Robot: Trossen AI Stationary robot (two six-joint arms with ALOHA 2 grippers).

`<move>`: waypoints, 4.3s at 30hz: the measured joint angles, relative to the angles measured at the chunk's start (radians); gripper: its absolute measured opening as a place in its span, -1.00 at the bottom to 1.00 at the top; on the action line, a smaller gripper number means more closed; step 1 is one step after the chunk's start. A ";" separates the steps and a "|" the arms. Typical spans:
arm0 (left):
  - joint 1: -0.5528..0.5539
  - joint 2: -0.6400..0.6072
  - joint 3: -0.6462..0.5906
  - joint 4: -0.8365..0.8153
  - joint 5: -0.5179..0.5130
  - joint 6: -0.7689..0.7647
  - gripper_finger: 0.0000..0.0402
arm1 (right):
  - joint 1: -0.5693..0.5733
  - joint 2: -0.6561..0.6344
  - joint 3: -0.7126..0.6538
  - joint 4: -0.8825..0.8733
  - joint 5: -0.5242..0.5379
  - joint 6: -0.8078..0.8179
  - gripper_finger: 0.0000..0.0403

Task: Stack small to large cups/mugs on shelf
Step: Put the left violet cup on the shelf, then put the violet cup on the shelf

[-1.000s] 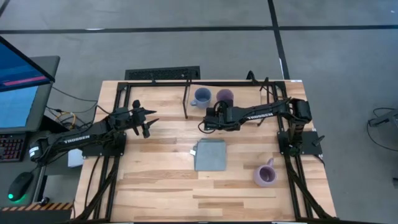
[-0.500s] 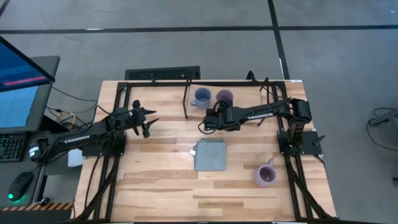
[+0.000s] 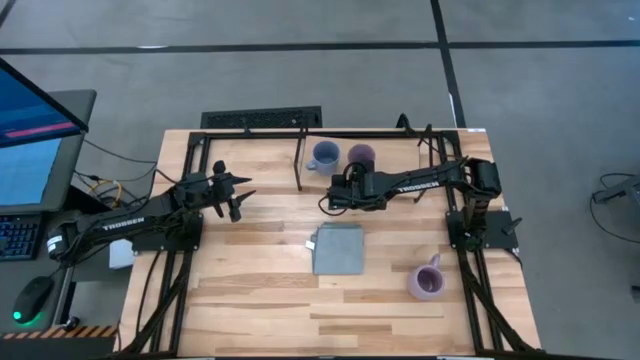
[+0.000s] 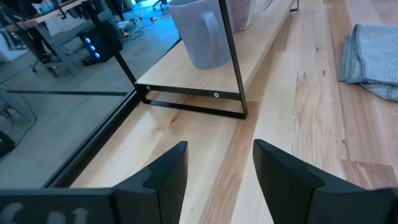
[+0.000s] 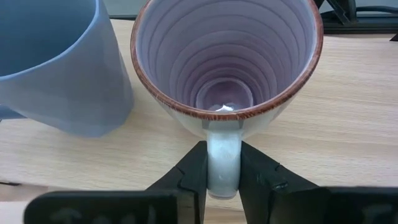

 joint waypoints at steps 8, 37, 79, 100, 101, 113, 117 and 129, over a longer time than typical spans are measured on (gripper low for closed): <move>0.000 0.000 0.000 0.000 0.000 0.000 -0.14 | 0.000 0.000 0.000 0.000 0.000 0.000 -0.49; 0.000 0.000 0.000 0.000 0.000 0.000 -0.14 | 0.000 0.000 0.000 -0.028 -0.048 -0.001 -0.17; 0.000 0.000 0.000 0.000 -0.001 0.024 -0.14 | 0.247 0.000 0.033 -0.173 -0.546 -0.247 -0.18; 0.000 0.010 0.000 -0.026 -0.005 0.138 -0.14 | 0.375 -0.136 0.130 -0.583 -0.456 -0.267 -0.21; 0.000 0.011 0.000 -0.027 -0.005 0.138 -0.14 | 0.380 -0.139 0.130 -0.579 -0.456 -0.264 -0.21; 0.000 0.011 0.000 -0.059 -0.007 0.122 -0.14 | 0.468 -0.178 0.129 -0.585 -0.570 -0.504 -0.21; 0.000 0.011 0.000 -0.074 -0.007 0.129 -0.14 | 0.499 -0.177 0.129 -0.584 -0.609 -0.586 -0.20; 0.000 0.011 0.000 -0.115 -0.006 0.123 -0.14 | 0.636 -0.177 0.129 -0.584 -0.677 -0.597 -0.21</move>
